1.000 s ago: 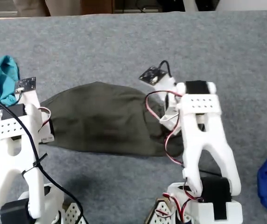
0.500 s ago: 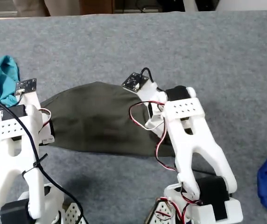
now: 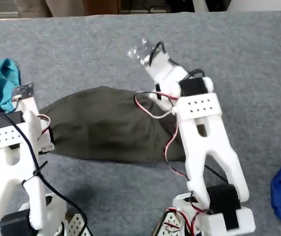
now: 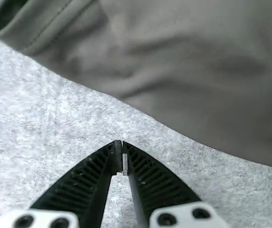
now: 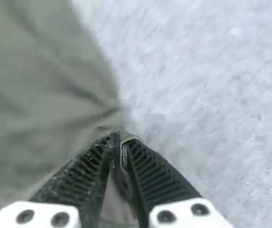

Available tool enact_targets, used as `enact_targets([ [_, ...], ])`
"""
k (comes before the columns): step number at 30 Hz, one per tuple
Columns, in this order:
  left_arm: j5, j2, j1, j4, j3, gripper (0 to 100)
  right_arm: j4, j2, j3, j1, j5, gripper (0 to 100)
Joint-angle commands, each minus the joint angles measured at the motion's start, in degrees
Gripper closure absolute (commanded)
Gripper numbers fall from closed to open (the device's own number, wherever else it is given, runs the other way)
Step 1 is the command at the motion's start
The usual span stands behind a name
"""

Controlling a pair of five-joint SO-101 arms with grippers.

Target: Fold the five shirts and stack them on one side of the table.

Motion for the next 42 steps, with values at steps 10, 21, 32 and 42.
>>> enact_targets([
  [10,-0.35,-1.36,-3.43,0.18,-0.70,98,0.97,10.24,-6.64,1.71,-10.29,99.4],
  [21,-0.44,-0.84,-3.16,-13.63,0.53,98,9.76,-0.66,-28.35,16.04,-0.62,99.4],
  [32,7.82,-0.75,-10.46,-29.71,2.29,77,1.85,-1.01,-9.98,15.25,1.49,99.4],
  [42,14.95,-0.75,-9.58,-30.15,-6.24,77,-21.89,-0.92,7.78,11.74,-12.48,99.4],
])
